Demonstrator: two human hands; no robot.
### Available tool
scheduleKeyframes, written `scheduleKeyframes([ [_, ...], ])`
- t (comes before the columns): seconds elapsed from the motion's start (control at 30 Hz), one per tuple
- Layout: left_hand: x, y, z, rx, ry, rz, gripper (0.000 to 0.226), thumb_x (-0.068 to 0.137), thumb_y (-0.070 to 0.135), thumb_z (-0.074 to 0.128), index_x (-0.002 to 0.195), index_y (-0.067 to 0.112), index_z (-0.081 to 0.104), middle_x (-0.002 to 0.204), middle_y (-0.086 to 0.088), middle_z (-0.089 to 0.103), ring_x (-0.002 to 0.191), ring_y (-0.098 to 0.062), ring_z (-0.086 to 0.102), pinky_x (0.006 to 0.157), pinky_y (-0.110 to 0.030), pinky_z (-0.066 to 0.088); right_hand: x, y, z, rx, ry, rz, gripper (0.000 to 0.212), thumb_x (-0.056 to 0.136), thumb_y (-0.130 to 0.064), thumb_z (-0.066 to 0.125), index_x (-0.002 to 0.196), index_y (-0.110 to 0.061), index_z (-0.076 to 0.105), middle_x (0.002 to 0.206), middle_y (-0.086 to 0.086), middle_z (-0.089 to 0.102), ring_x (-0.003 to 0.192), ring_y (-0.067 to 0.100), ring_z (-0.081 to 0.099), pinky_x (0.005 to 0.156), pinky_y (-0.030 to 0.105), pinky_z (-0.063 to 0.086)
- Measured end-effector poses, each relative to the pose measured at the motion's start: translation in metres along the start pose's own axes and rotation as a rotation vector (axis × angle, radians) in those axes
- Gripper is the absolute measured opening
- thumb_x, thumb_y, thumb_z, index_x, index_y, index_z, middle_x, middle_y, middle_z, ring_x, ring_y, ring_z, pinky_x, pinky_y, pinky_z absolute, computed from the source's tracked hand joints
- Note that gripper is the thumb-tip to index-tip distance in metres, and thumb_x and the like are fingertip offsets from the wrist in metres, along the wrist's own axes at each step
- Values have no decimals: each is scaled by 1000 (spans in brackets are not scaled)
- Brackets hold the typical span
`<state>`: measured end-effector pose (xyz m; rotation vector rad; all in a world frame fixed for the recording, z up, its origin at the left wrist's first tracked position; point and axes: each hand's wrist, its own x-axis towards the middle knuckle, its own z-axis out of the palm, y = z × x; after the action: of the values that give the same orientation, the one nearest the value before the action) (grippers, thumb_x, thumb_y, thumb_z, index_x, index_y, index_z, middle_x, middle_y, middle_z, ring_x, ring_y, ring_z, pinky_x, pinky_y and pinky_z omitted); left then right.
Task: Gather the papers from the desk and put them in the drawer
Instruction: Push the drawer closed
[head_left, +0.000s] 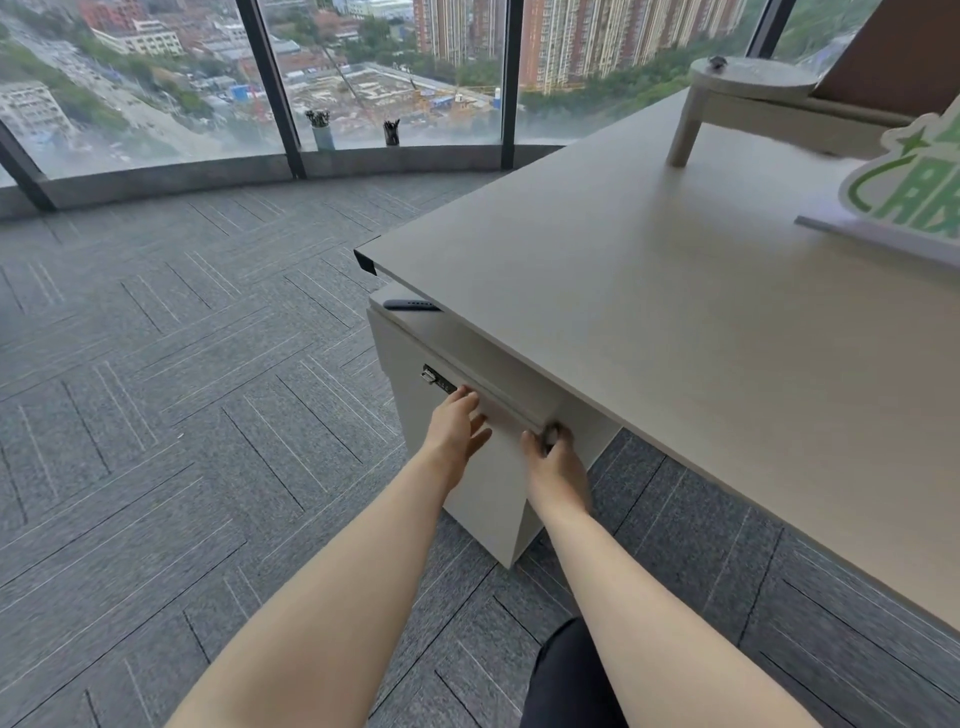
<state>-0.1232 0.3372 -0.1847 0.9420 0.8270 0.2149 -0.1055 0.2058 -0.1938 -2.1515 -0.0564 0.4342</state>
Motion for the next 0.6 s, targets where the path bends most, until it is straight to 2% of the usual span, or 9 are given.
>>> scheduleKeyframes([
  [0.07, 2, 0, 4, -20, 7, -4, 42, 100, 20, 45, 141, 14, 47, 114, 5, 57, 122, -29, 55, 104, -41, 47, 5, 1, -1, 6, 11, -2, 39, 100, -39, 49, 128, -12, 50, 116, 14, 71, 106, 36, 67, 75, 37, 47],
  [0.2, 4, 1, 8, -17, 5, -4, 28, 100, 33, 42, 121, 19, 54, 125, 4, 53, 115, -26, 56, 96, -36, 48, 11, 2, -2, 32, 11, -4, 35, 99, -40, 52, 119, -11, 54, 112, 14, 73, 104, 36, 68, 82, 43, 54],
  [0.33, 5, 2, 8, -17, 4, -9, 43, 100, 40, 41, 138, 19, 48, 140, 4, 46, 127, -29, 53, 100, -38, 48, 14, 2, -1, 28, 5, 4, 35, 99, -40, 52, 119, -11, 56, 114, 14, 72, 105, 36, 67, 83, 41, 52],
  [0.47, 2, 1, 4, 22, -11, -16, 48, 100, 40, 39, 142, 18, 45, 152, 4, 41, 128, -28, 53, 103, -40, 47, 11, -1, -5, -8, -25, 15, 32, 99, -33, 52, 121, -11, 58, 116, 14, 72, 108, 35, 67, 86, 40, 52],
  [0.53, -4, -1, 4, 75, -5, 8, 48, 100, 37, 39, 143, 16, 45, 150, 1, 44, 127, -27, 54, 104, -41, 46, 6, -3, -10, -36, -53, 45, 29, 95, -29, 52, 118, -12, 60, 110, 13, 73, 100, 36, 69, 84, 42, 56],
  [0.6, -20, -12, 2, 150, 14, 89, 43, 100, 28, 41, 138, 10, 49, 136, -4, 54, 119, -27, 58, 102, -41, 47, -5, -1, -16, -62, -96, 47, 26, 90, -23, 49, 108, -13, 65, 99, 11, 74, 89, 35, 71, 78, 45, 59],
])
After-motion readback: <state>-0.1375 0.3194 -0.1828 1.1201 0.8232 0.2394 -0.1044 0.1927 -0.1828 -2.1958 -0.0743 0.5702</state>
